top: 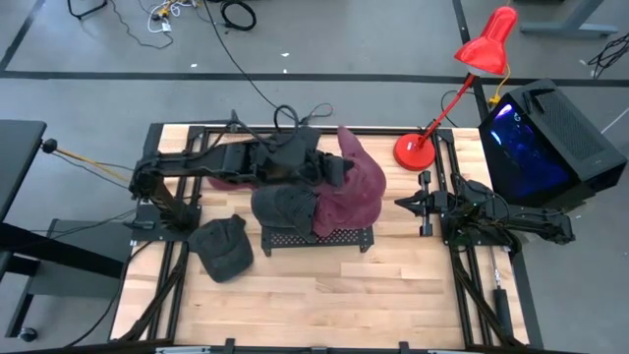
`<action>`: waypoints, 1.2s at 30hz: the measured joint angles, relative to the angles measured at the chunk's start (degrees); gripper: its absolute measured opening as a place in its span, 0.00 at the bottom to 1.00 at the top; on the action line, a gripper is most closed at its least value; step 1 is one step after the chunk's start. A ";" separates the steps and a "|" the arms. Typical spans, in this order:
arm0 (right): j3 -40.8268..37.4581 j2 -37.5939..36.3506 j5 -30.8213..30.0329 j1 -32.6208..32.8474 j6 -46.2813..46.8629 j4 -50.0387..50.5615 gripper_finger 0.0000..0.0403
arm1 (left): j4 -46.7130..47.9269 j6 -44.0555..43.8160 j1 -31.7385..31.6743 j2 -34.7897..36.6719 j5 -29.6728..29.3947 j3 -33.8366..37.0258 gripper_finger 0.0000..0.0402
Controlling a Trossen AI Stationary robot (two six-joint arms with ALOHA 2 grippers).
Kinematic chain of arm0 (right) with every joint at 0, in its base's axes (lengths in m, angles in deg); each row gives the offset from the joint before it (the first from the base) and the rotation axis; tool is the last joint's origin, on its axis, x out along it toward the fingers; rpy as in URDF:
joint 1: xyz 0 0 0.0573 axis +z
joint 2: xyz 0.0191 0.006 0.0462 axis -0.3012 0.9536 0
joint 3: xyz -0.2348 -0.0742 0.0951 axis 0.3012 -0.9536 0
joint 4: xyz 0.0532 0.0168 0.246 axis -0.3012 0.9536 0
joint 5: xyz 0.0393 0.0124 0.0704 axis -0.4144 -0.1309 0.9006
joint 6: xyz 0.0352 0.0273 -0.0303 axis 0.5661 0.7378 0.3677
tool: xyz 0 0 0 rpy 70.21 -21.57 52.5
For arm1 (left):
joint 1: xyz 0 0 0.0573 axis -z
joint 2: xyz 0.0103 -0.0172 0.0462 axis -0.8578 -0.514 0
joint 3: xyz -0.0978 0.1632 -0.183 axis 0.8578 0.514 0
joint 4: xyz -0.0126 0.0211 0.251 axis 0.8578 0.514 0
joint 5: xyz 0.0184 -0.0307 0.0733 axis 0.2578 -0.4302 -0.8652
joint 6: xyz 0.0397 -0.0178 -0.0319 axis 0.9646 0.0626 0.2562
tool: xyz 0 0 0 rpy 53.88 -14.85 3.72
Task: Pick & Place hat
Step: Stack the bottom red cap on top of the red cap on the shelf
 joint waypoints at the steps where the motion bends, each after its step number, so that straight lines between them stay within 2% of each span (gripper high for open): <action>1: 0.00 0.00 0.00 0.00 0.00 0.00 0.01 | -0.84 -0.76 0.18 -0.33 -0.02 0.00 0.03; 3: 0.00 0.00 0.02 0.02 0.00 0.06 0.01 | -0.66 -2.12 0.36 -0.54 -0.49 0.02 0.04; 10: 0.00 0.00 0.00 0.00 0.00 0.07 0.01 | -1.73 -7.69 1.22 -1.75 -7.80 -0.07 0.03; 15: 0.00 0.00 0.02 0.01 0.01 0.07 0.01 | -3.41 -11.15 1.61 -3.25 -8.39 0.03 0.05; 23: 0.00 -0.02 0.02 0.00 0.00 -0.01 0.01 | -7.71 -13.40 2.45 -4.65 -13.09 -0.05 0.04; 36: 0.00 -0.02 0.01 0.00 0.01 -0.34 0.01 | -11.55 -17.05 3.43 -8.04 -13.84 0.03 0.05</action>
